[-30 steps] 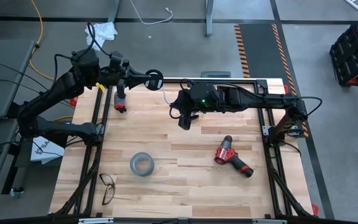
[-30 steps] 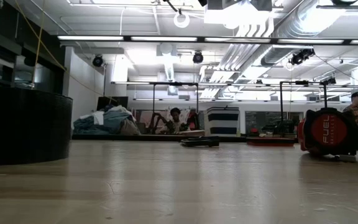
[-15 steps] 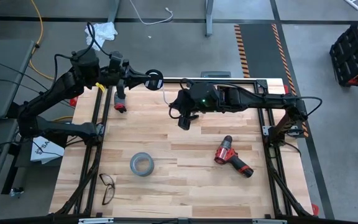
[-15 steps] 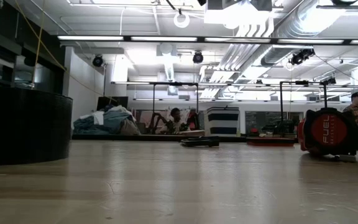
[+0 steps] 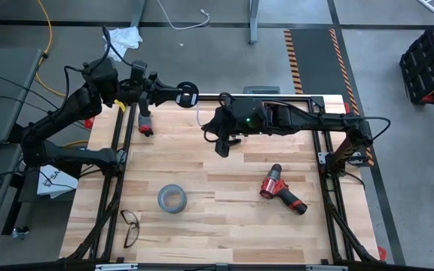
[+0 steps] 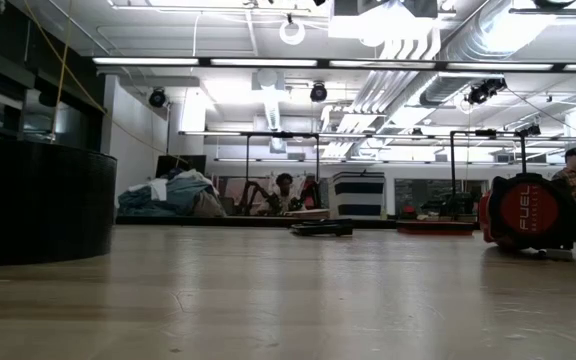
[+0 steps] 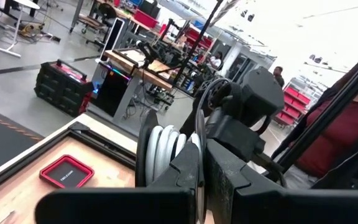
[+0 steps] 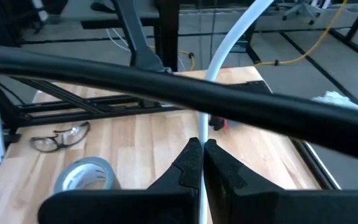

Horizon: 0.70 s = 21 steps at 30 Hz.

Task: Coil cords
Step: Coil the white wire onto the black spool

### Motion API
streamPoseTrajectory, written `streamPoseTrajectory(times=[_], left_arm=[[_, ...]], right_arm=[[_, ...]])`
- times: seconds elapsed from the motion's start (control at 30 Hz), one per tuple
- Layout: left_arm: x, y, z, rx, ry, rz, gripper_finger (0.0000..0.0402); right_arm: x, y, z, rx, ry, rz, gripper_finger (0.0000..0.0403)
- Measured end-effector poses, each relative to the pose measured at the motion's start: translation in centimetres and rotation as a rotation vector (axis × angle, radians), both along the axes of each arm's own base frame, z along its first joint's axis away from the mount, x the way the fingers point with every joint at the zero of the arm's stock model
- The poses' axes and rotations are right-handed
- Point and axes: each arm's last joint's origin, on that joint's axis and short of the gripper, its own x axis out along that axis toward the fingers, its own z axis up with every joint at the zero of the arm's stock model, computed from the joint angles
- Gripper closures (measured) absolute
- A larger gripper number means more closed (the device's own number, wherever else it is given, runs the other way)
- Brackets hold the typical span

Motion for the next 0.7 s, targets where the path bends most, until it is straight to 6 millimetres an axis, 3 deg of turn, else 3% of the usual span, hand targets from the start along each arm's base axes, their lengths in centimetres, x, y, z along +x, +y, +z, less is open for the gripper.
streamPoseTrajectory(times=[0.5, 0.7], left_arm=[[0.01, -0.04, 0.0, -0.057, -0.005, -0.01, 0.0397], [-0.05, -0.27, 0.04, -0.168, -0.01, -0.082, 0.0397]], right_arm=[[0.17, 0.41, 0.33, 0.059, -0.039, 0.142, 0.0403], [0.15, 0.64, 0.3, 0.145, -0.037, 0.185, 0.0403]])
